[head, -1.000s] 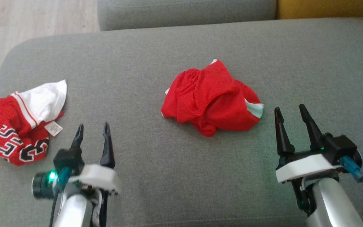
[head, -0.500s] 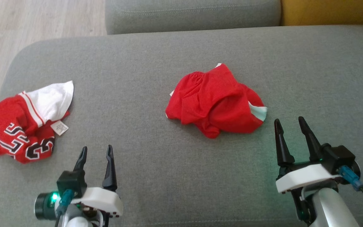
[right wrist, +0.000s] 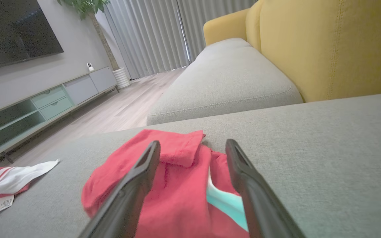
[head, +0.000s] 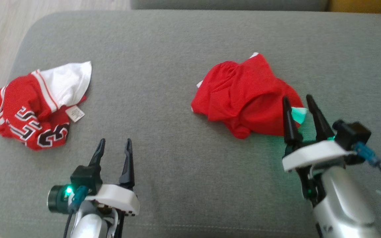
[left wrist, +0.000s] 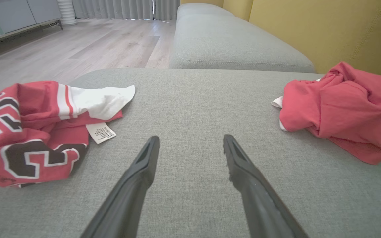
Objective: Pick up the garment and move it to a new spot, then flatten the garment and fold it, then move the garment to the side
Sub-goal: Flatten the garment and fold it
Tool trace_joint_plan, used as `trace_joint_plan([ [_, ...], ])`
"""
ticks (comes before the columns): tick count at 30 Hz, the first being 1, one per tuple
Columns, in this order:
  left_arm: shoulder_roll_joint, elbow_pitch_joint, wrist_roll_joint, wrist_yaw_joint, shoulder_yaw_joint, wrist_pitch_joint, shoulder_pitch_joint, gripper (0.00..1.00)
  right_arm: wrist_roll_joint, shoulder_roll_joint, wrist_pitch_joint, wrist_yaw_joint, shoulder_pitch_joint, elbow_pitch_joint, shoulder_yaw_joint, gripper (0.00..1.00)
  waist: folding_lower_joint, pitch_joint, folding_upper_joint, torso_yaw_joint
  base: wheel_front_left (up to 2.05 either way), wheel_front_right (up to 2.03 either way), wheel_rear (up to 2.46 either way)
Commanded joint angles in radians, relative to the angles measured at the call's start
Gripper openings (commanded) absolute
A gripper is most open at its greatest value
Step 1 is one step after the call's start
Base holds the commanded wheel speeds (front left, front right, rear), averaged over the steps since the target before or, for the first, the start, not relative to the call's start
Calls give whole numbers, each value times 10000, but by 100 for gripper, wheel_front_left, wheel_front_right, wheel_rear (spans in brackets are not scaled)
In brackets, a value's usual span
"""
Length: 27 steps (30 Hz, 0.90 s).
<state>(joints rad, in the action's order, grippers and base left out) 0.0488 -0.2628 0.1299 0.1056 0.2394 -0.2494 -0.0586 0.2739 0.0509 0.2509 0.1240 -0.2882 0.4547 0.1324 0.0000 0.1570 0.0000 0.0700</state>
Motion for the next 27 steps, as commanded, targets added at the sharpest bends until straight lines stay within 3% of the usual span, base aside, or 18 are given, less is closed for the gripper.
trace_joint_plan([
  [1, 17, 278, 77, -5, -218, -124, -481, 100, 267, -7, 109, 67, -526, -57, 226, 100, 0, 188, 0, 202, 0, 0, 0],
  [13, 15, 259, 298, 57, 99, -124, -780, 100, 1300, -7, 73, 67, -2033, 1977, 646, 100, 0, 664, 0, 777, 0, 0, 0],
  [23, 15, 313, 336, 60, 187, -124, -899, 100, 1667, -7, 102, 67, -2366, 2155, 1144, 100, 0, 802, 0, 805, 0, 0, 0],
  [24, 15, 311, 357, 65, 202, -124, -897, 100, 1716, -7, 103, 67, -2375, 2076, 1201, 96, 0, 802, 0, 795, 0, 0, 0],
  [26, 15, 298, 381, 70, 252, -124, -894, 100, 1687, -7, 105, 67, -2387, 1880, 1295, 76, 0, 789, 0, 781, 0, 0, 0],
  [27, 15, 285, 397, 68, 275, -124, -895, 100, 1677, -7, 105, 67, -2382, 1786, 1291, 47, 0, 779, 0, 776, 0, 0, 0],
])
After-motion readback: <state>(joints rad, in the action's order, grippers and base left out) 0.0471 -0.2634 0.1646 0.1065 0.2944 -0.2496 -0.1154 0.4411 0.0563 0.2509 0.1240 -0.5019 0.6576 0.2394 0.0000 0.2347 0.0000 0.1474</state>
